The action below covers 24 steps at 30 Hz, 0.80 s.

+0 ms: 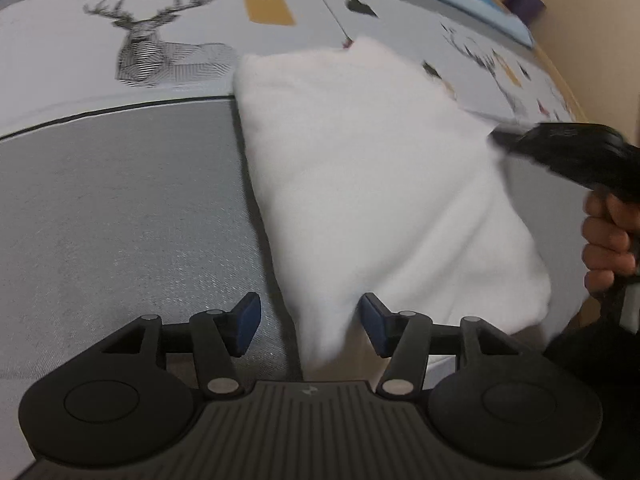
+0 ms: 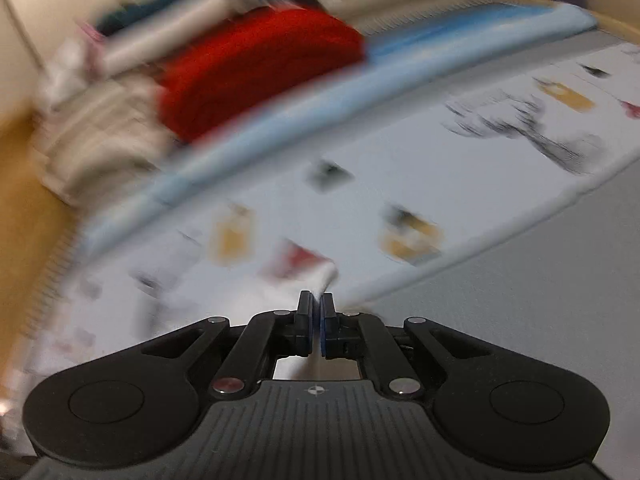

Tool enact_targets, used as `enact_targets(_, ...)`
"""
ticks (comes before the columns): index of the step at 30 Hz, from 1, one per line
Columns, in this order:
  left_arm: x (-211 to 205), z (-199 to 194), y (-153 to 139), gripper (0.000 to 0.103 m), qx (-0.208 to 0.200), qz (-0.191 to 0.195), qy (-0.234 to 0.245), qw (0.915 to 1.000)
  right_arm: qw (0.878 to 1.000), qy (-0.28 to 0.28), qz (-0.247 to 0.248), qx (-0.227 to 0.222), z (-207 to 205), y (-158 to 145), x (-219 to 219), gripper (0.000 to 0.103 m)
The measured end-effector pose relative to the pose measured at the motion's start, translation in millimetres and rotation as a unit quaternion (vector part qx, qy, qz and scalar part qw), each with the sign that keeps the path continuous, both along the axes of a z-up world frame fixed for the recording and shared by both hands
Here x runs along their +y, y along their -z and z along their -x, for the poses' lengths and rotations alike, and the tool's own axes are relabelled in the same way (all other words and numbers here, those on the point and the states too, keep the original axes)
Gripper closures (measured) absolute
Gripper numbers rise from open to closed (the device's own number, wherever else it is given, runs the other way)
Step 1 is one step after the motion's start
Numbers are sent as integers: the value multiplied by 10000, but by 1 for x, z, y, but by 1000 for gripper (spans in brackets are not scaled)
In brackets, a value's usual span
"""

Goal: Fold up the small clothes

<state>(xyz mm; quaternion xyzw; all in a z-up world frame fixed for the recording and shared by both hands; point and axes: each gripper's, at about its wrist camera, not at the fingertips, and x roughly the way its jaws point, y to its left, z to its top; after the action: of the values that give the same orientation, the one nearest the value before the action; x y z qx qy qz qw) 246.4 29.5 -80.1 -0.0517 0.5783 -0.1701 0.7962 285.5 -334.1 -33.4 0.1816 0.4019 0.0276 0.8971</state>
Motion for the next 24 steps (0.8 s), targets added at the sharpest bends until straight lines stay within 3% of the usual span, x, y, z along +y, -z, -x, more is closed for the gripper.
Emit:
enact_targets(2,-4,2,6,42,115,-169,125,9997,9962,82,164,847,-8,23,-3,99)
enact_targets(3,-5,3,7,42,126,-178,137,9997,9959,88,107,891,-8,25,-5,96)
enact_targets(5,-1,2,5,42,95,-35,93,9999,9984,65,223,514,0,11,-5,92)
enact_targets(7,4,1,2,42,52,120,-16,9999,9995,-55,153,260,9,-1,-8,61)
enact_targets(9,7,0,2,42,49,153,-99,9998,9979,-364,-238,476,15,-2,-16,56)
enact_targets(12,8,1,3,42,46,163,-149,9997,9822,-1186,-814,1210,23,10,-19,56)
enact_targets(15,2,1,0,42,22,279,-205,9994,9608,-2089,-572,1734,39,18,-11,56)
enact_targets(16,2,0,-1,42,10,340,-232,9992,9549,-2328,-393,1804,46,19,-6,62)
enact_targets(17,1,1,-3,42,-3,392,-267,9989,9488,-2562,-236,1834,53,19,-4,74)
enact_targets(18,0,0,-3,42,-3,443,-320,9985,9439,-2753,-159,1815,58,18,-3,99)
enact_targets(22,-6,0,4,45,196,321,-194,9991,9473,-2745,-733,1479,66,0,-27,99)
enact_targets(24,-17,3,17,51,562,71,162,9983,9438,-2767,-100,1807,67,13,-26,99)
